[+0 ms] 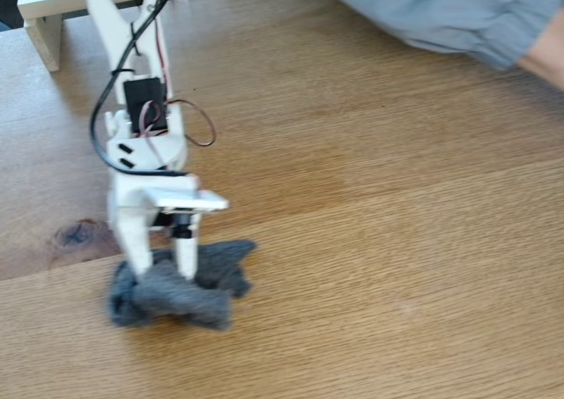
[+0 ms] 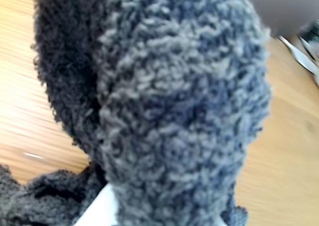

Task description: Clean the area in front of the robot

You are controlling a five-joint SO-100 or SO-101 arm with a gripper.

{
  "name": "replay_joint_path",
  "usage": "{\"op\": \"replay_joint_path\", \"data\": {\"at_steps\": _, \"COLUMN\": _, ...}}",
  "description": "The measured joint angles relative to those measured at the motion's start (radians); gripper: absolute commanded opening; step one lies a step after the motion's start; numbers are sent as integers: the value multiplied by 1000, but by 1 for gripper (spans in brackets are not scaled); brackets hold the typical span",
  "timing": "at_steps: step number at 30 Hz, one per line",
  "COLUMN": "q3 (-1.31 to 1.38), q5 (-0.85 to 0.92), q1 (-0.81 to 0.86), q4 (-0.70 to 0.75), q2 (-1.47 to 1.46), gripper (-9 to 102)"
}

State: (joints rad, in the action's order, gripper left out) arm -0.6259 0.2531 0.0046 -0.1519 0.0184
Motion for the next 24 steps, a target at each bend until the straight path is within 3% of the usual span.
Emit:
{"op": "replay_joint_path", "data": {"at_steps": 7, "q3": 0, "q5": -9, "q1": -282, "q4": 2, "q2": 3, "gripper": 0}}
{"op": "replay_joint_path", "data": {"at_steps": 11, "q3": 0, "q5": 6, "q1": -359, "q4": 5, "q2": 14, "gripper": 0}}
{"op": "replay_joint_path", "data": {"at_steps": 17, "q3": 0, "q5": 110, "q1": -307, "q4": 32, "q2": 9, "gripper": 0}}
{"op": "replay_joint_path", "data": {"at_steps": 24, "q3": 11, "q5": 179, "q1": -123, "q4": 25, "q2": -46, "gripper": 0}}
